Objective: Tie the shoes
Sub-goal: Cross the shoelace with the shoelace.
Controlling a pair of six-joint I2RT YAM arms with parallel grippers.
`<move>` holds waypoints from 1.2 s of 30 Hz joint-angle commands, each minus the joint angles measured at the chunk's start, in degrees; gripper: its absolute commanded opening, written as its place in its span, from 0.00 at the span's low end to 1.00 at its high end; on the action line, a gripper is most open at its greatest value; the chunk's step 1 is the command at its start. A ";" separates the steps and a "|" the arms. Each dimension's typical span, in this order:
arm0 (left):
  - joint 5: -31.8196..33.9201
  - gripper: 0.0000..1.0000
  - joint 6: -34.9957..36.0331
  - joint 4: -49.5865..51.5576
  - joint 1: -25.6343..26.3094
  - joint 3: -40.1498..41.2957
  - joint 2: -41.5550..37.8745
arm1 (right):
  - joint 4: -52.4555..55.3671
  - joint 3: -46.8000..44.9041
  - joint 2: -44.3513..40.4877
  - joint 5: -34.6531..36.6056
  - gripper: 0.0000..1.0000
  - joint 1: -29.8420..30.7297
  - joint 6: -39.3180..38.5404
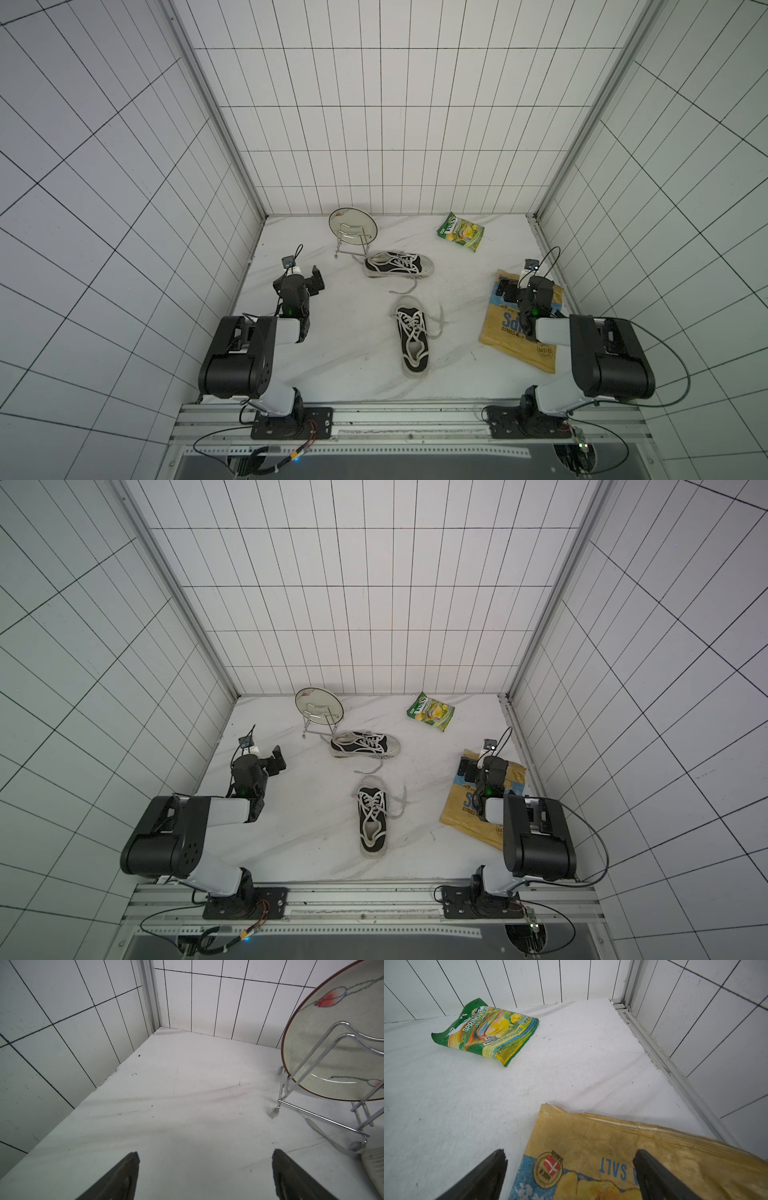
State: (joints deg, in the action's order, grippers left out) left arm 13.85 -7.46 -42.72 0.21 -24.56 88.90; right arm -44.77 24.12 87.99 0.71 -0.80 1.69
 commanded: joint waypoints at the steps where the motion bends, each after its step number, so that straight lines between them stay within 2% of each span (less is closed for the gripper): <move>1: 0.00 0.98 0.80 -2.70 -0.22 -0.89 -0.76 | 0.85 1.55 -1.71 1.80 0.99 -0.61 0.39; 4: 0.07 0.98 1.22 4.56 0.32 -1.10 -7.84 | 14.83 5.94 -9.53 3.13 0.99 -0.62 1.21; 7: -3.05 0.98 2.44 17.76 2.01 -3.67 -16.81 | 33.53 13.12 -15.73 4.16 0.99 -0.62 9.98; 8: -4.64 0.98 3.49 21.12 2.89 -4.34 -19.29 | 39.73 16.32 -16.73 2.50 0.99 -0.63 12.30; 10: -10.23 0.97 6.05 27.77 5.29 -5.98 -23.37 | 51.24 21.72 -17.34 -7.00 1.00 -0.08 13.60; 11: -13.77 0.97 6.56 30.00 6.53 -6.38 -24.81 | 54.59 23.15 -17.24 -10.76 0.97 1.00 13.62; 13: -20.48 0.97 6.86 34.74 10.28 -7.32 -27.09 | 59.50 24.65 -16.79 -15.50 0.93 6.52 10.57; 15: -24.38 0.98 6.47 36.74 14.73 -7.44 -27.73 | 63.53 25.69 -15.51 -18.18 0.90 13.09 6.66; 19: -29.97 0.98 4.39 36.81 23.89 -7.22 -26.03 | 67.29 26.64 -10.93 -21.91 0.78 21.96 2.78; 22: -32.05 0.98 2.77 36.61 28.36 -7.27 -23.18 | 68.46 27.68 -6.16 -19.08 0.70 28.11 -0.78; 24: -33.24 0.98 1.92 36.58 29.80 -7.41 -21.48 | 69.18 29.21 -2.49 -16.79 0.65 31.15 -2.42; 28: -33.88 0.98 0.87 36.83 30.90 -7.45 -19.40 | 69.39 32.44 3.96 -13.08 0.61 36.18 -6.73; 36: -32.11 0.98 1.05 38.63 31.17 -7.53 -20.46 | 68.54 36.48 12.78 -9.76 0.48 40.39 -11.57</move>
State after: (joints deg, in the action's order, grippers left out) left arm -18.44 -6.26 -4.95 31.09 -31.90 69.49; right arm 22.74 58.98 98.80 -11.18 38.79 -7.01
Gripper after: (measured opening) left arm 0.980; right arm 0.490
